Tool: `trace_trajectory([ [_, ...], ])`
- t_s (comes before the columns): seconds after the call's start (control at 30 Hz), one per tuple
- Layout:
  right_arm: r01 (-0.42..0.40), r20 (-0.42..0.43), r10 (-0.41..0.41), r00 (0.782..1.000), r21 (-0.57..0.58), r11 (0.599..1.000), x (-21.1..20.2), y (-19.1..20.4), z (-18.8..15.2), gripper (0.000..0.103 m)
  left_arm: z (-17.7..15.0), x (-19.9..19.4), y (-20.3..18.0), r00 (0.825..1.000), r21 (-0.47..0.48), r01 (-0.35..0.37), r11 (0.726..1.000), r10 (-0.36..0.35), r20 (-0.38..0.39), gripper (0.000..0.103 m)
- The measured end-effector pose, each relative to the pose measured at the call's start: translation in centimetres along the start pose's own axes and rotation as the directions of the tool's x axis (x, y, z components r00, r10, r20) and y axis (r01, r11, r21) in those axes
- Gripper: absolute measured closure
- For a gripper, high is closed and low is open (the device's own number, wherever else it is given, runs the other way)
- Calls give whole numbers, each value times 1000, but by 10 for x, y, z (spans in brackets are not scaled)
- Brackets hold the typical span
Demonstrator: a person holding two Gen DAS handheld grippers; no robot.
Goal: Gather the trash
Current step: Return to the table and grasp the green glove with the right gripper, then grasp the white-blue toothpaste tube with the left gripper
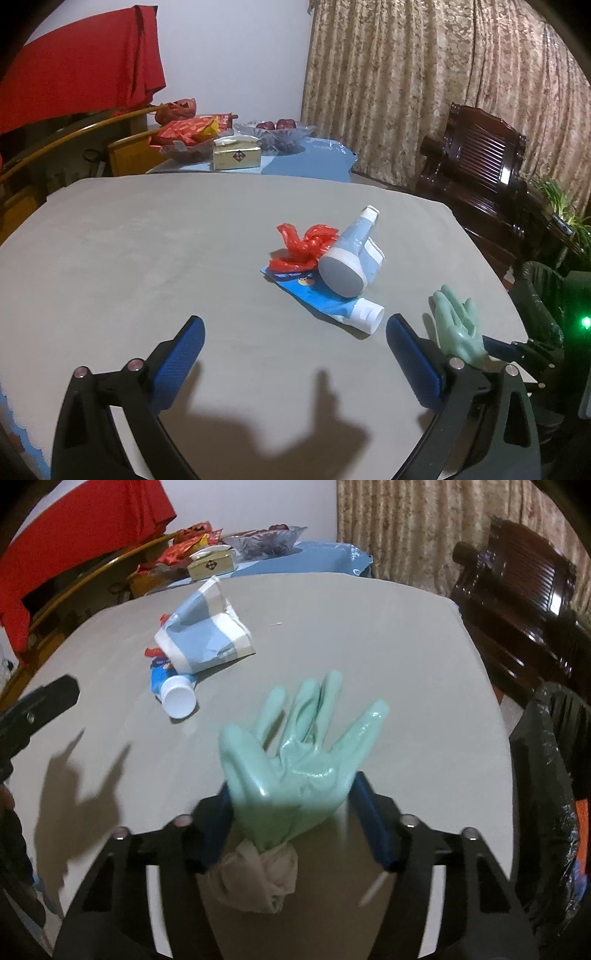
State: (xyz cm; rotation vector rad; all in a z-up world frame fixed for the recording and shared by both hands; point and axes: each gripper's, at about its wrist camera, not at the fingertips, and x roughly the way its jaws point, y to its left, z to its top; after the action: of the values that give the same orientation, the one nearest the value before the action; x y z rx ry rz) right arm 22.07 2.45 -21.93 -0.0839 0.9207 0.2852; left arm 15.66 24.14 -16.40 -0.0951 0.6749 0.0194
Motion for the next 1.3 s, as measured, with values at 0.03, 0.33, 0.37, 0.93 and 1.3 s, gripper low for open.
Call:
trace_trajectory([
  [0.03, -8, 1, 8, 1000, -3, 1000, 0, 0, 1, 57, 0, 1, -1, 1000, 1, 3, 1000, -3, -2, 7],
  [0.33, -67, 27, 66, 997, 25, 997, -13, -14, 16, 83, 4, 7, -9, 1000, 8, 12, 1000, -12, -2, 7],
  [0.37, -68, 32, 67, 997, 26, 997, -14, -16, 20, 83, 6, 8, -10, 1000, 6, 14, 1000, -14, 1, 8],
  [0.93, -51, 68, 49, 996, 35, 998, -15, -50, 62, 83, 50, 73, -33, 999, 32, 37, 999, -37, 5, 29],
  [1.3, -59, 58, 56, 997, 45, 997, -13, -54, 63, 83, 41, 84, -43, 993, 33, 102, 994, -100, -57, 65],
])
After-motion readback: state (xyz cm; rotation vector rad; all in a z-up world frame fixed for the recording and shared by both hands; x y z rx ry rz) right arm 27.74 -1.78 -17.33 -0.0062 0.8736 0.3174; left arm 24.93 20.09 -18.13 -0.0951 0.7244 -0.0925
